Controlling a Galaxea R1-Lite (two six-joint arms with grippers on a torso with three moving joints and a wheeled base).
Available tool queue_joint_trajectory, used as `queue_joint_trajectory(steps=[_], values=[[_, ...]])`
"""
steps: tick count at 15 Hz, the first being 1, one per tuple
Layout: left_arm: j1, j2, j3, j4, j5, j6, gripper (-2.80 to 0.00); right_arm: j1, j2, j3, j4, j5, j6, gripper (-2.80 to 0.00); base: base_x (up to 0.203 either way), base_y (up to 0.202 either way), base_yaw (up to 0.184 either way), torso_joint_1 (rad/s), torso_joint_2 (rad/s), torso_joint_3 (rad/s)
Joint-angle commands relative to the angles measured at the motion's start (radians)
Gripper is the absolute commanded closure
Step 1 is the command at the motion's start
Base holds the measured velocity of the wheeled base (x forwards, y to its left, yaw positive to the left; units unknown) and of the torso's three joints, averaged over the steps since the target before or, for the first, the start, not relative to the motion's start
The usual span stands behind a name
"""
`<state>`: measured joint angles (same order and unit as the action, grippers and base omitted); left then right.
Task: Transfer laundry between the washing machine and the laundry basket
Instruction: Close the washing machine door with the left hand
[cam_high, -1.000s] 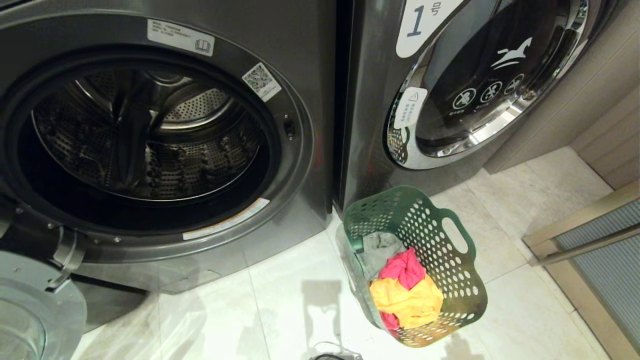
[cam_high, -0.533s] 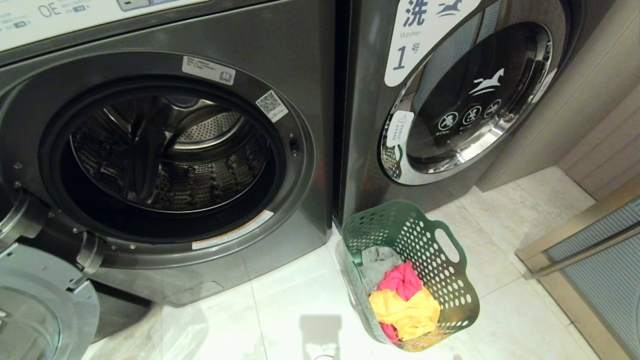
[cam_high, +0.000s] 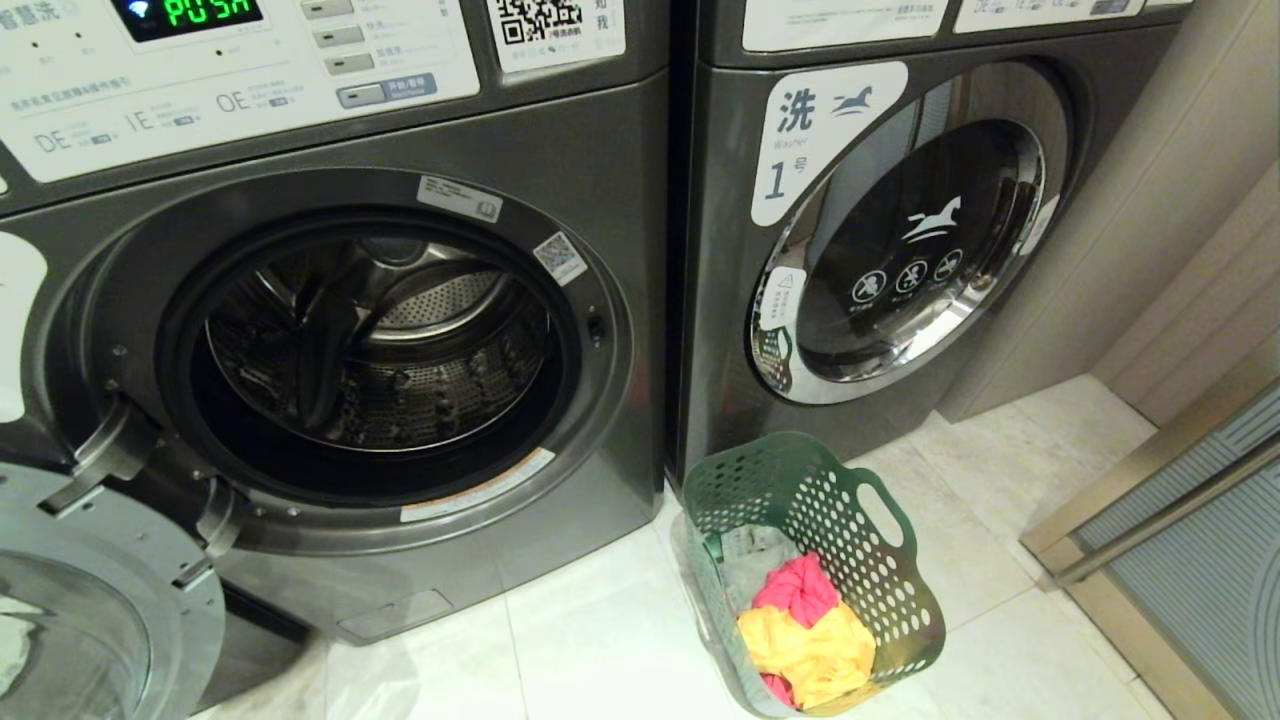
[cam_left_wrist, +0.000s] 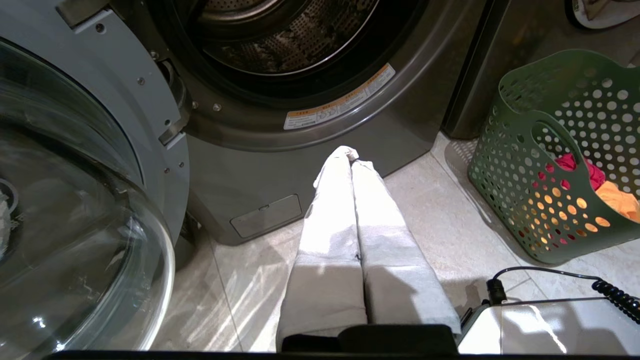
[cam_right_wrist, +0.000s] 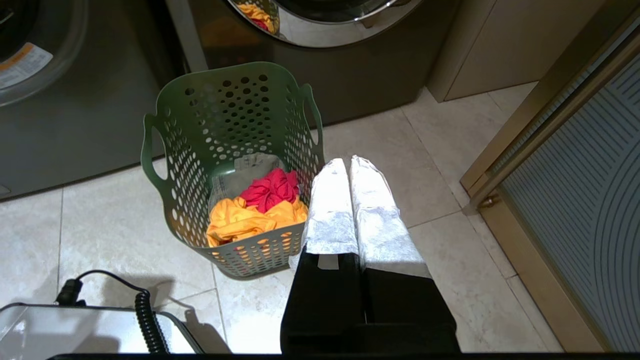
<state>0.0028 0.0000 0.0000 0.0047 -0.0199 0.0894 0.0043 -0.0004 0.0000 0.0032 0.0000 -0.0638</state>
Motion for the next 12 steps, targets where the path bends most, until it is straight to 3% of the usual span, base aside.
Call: queue_joint_trajectory(steps=[1,7,12], values=[[0.000,0.002,0.000,0.000,0.000,0.000,0.00,0.000,0.002,0.000,0.000,0.000,-0.001,0.00,0.000,0.000,0.000,-0.003,0.00,0.200],[0.000,0.002,0.000,0.000,0.001,0.000,0.00,0.000,0.002,0.000,0.000,0.000,-0.001,0.00,0.000,0.000,0.000,0.003,0.00,0.184],[0.000,0.002,0.000,0.000,0.000,0.000,0.00,0.000,0.002,0.000,0.000,0.000,-0.002,0.00,0.001,-0.008,0.153,0.003,0.00,0.028]])
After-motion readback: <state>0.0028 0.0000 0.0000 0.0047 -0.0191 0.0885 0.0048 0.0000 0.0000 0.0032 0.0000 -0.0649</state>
